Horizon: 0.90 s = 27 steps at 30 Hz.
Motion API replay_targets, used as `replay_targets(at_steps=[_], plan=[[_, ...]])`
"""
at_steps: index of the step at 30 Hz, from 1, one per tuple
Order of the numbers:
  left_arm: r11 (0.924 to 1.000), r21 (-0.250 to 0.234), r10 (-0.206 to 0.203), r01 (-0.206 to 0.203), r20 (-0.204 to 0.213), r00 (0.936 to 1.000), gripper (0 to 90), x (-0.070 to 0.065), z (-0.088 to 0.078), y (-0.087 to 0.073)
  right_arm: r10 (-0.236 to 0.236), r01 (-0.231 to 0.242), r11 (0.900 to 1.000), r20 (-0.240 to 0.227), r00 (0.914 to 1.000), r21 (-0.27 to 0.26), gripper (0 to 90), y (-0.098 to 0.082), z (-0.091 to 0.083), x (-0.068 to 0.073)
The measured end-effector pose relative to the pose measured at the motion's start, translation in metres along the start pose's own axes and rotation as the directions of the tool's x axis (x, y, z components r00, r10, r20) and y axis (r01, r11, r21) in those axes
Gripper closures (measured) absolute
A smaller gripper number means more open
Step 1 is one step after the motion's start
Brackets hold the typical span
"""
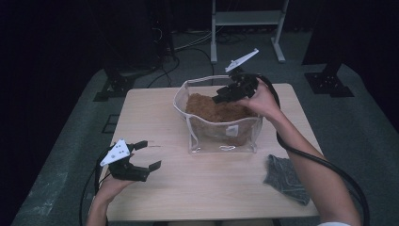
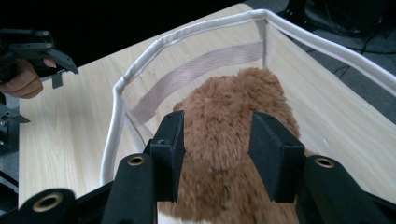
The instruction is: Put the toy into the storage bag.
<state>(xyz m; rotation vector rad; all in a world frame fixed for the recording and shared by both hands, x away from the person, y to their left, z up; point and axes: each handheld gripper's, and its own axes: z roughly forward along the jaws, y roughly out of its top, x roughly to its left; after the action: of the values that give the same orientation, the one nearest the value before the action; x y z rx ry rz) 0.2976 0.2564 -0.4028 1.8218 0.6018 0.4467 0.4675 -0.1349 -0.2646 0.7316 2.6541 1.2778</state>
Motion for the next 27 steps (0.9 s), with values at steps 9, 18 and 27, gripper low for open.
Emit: replay_targets(at_steps=[9,18,27], plan=[[1.0,0.004,0.001,-0.001,0.006,1.0,7.0,-0.001,0.003,0.0,0.014,-0.013,0.999,0.023,0.9996,-0.045,51.3,-0.019,-0.034,-0.001],[1.0,0.004,0.005,-0.005,0.005,1.0,7.0,-0.001,0.002,0.0,0.041,-0.039,0.998,0.042,0.9983,-0.057,49.6,-0.039,-0.056,-0.001],[1.0,0.005,-0.001,0.001,0.01,0.9999,7.0,-0.001,0.003,-0.002,0.07,-0.066,0.994,0.049,0.9964,-0.088,46.6,-0.061,-0.083,0.0]])
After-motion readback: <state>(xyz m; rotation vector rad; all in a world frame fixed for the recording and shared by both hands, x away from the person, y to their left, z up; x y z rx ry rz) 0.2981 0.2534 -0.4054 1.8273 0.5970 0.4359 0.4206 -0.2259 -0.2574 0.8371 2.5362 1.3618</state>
